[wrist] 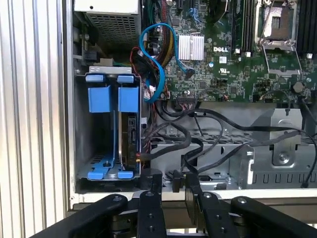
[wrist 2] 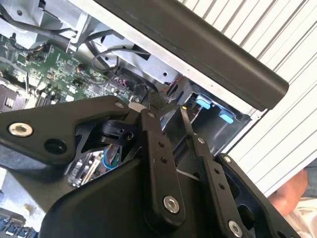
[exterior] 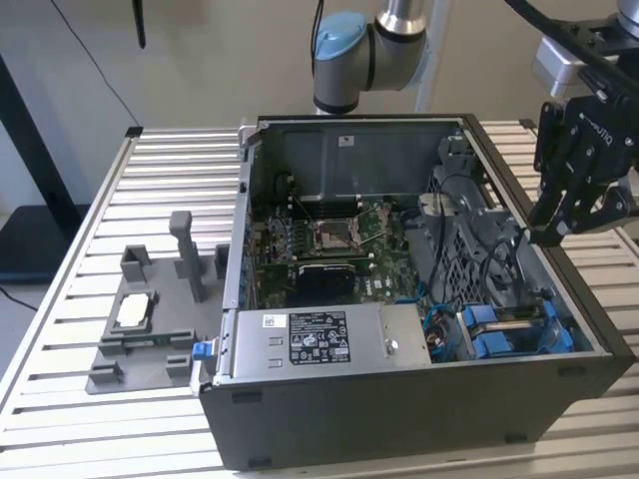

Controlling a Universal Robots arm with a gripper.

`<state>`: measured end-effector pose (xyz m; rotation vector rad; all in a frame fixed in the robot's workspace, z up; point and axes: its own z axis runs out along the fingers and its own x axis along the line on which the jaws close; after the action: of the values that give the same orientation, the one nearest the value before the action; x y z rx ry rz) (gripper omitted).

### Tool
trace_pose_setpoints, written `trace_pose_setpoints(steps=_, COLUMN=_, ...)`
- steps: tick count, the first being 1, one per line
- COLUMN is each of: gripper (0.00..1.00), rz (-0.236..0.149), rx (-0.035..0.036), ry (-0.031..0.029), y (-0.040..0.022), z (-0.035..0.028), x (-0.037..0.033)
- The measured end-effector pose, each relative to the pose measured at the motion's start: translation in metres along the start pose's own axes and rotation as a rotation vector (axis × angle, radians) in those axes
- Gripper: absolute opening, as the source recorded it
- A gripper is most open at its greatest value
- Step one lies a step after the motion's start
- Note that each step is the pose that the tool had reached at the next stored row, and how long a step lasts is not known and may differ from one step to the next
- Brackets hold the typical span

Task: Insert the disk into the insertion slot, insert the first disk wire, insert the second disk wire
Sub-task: 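Insert the second disk wire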

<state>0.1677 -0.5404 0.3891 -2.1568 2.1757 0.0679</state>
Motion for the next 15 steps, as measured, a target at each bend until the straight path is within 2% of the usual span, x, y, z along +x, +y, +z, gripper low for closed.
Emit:
trace_pose_setpoints(steps=4, gripper=0.33, rz=0.004, rx=-0.0046, ry=0.0002, y=-0.0030, z=0.0024, x=-0.0031)
trace_pose_setpoints(steps=9, gripper=0.33, rz=0.039, rx=-0.0199, ry=0.0010, y=-0.0029, z=0.0045, x=-0.0042)
trace_pose_setpoints(steps=13, gripper=0.33, rz=0.058, rx=-0.0211, ry=-0.0064, y=-0.0038, z=0.0056, x=-0.0041)
trace_pose_setpoints(steps=15, gripper=0.33, rz=0.059, rx=-0.0215, ry=-0.0065, y=-0.0036, z=0.0056, x=-0.0041)
